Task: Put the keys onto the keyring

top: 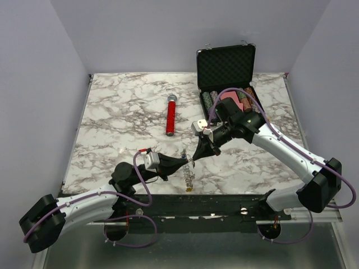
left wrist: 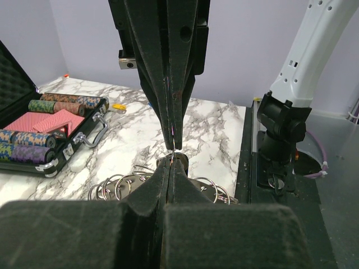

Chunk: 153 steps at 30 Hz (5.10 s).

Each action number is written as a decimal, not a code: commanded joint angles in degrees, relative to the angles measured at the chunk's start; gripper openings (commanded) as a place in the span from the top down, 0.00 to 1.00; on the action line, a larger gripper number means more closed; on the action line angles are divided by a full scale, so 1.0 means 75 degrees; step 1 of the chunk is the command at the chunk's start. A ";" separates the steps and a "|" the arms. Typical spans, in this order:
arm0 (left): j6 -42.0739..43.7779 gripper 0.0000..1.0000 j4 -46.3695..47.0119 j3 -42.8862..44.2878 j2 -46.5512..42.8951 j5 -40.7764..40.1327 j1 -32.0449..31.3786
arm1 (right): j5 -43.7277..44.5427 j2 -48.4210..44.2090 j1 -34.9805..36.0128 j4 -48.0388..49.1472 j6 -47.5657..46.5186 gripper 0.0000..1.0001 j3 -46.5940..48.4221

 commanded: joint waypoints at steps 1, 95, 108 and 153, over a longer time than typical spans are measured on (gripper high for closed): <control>-0.0116 1.00 0.0528 0.0095 0.0002 -0.0074 0.0027 | -0.0264 0.0061 0.0062 0.0210 0.0157 1.00 -0.0074; -0.2154 1.00 0.0258 0.0364 -0.0209 -0.2441 -0.0032 | 0.0017 -0.0186 0.0073 0.0960 0.0614 1.00 -0.0718; -0.1979 1.00 0.1091 -0.0022 0.0073 -0.2372 -0.0114 | -0.0603 -0.0384 -0.0102 0.0575 0.0567 0.75 -0.0578; -0.1334 1.00 0.4302 0.0259 0.2112 -0.1972 -0.0337 | -0.0920 -0.0291 -0.0946 0.3456 0.4305 0.54 -0.1491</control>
